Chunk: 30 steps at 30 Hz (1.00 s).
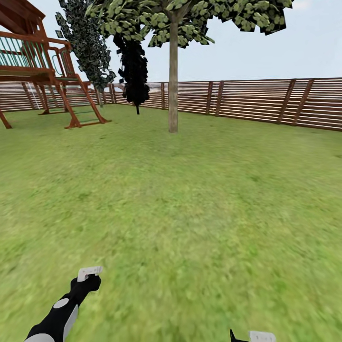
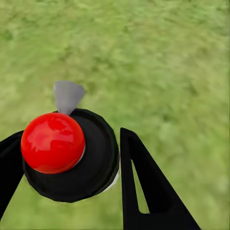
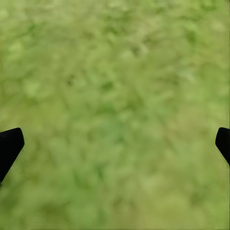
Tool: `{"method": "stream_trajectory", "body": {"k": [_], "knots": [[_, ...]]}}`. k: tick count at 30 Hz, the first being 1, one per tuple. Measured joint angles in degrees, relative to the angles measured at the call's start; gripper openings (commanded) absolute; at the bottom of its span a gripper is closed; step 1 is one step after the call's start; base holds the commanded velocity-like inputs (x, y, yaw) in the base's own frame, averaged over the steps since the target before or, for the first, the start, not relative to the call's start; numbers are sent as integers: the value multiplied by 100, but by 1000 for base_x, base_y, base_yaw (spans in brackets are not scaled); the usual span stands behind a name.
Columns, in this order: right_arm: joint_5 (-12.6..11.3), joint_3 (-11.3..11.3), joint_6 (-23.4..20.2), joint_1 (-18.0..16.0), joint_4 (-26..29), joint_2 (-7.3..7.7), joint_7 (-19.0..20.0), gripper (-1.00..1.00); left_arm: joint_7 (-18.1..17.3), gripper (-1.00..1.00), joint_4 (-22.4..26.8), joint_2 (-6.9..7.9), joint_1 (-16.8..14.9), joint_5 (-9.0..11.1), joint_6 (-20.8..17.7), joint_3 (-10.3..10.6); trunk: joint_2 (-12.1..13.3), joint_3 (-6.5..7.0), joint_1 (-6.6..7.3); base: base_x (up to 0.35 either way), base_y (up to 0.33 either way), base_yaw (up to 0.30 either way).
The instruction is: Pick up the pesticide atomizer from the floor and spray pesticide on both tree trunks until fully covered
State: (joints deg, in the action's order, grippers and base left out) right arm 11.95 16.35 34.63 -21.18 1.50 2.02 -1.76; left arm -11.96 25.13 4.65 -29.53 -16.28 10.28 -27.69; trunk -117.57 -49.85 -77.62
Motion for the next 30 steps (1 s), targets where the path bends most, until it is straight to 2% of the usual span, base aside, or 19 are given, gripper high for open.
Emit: {"method": "stream_trajectory", "body": {"k": [30], "knots": [[0,0,0,0,0,0,0,100,0,-100,0,0,0,0,0,-2,0,0,0,338,0,0]]}}
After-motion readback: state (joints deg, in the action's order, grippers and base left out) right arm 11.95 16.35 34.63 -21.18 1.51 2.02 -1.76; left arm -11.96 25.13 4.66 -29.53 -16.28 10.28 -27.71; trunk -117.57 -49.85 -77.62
